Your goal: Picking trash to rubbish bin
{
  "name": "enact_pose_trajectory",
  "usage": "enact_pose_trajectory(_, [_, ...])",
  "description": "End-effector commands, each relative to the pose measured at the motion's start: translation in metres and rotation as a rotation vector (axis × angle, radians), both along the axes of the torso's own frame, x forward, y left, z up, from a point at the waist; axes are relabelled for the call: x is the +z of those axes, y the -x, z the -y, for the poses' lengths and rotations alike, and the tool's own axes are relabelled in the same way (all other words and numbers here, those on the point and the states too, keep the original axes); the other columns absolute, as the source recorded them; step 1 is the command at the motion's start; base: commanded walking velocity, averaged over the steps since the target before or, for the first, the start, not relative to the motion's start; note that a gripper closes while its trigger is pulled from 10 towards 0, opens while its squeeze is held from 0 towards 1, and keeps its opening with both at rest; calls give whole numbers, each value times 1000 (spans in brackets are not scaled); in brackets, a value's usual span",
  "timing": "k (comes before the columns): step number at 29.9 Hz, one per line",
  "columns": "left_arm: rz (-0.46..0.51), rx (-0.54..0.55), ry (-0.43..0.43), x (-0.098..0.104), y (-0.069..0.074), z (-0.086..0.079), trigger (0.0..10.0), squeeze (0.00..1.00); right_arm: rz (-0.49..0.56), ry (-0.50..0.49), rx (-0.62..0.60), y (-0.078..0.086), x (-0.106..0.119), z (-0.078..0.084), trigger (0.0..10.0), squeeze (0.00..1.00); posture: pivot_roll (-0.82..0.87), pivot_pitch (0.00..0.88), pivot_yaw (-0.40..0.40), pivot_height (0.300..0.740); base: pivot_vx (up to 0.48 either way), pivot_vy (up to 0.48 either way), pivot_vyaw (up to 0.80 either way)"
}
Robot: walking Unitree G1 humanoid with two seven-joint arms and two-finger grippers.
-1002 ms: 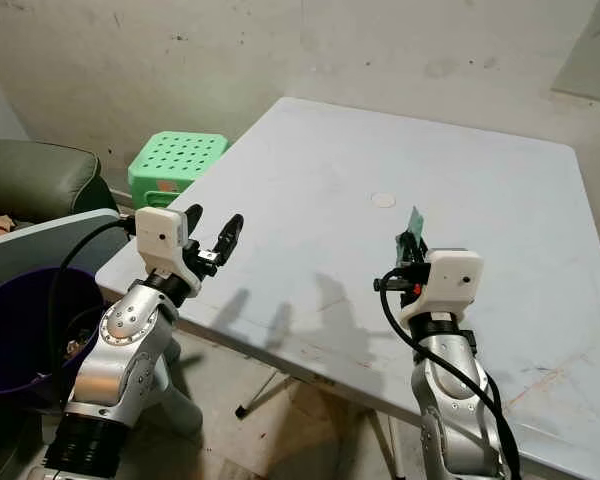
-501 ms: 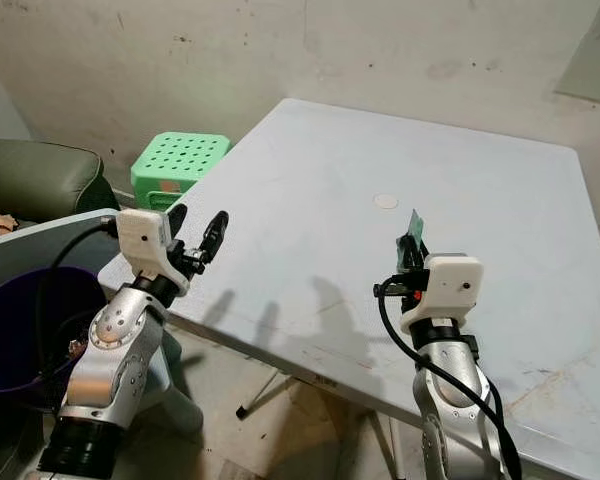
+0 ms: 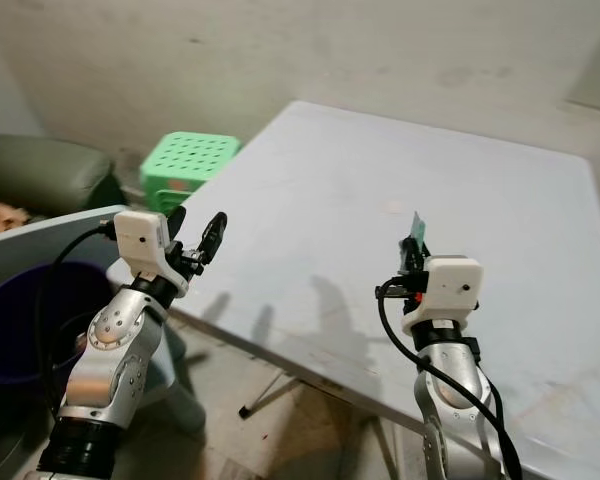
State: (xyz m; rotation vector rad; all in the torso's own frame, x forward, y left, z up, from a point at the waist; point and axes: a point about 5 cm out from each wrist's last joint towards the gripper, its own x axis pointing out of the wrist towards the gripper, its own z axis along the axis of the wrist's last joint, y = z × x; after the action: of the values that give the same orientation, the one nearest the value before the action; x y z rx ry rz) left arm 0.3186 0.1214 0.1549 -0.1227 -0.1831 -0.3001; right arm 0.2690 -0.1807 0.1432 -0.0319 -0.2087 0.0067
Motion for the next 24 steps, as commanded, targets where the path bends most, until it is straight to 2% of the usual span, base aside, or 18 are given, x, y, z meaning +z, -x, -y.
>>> enact_pose_trajectory(1, [4,-3,-5,2,-2,1,10000,0,2,6,-8,0,1,0,10000,0,-61,11,27,740,0,0,800])
enact_pose_trajectory(7, [-13,-16,8,3,-6,2,10000,0,-3,5,-13,-2,1,1,10000,0,-60,13,25,740,0,0,800])
enact_pose_trajectory(12, [-18,-9,4,2,-5,2,10000,0,-4,5,-10,-2,1,1,10000,0,-57,18,20,740,0,434,800])
enact_pose_trajectory(24, [-52,42,-7,-2,-5,-1,10000,0,-15,14,4,-4,1,0,10000,0,-46,36,5,740,0,0,800])
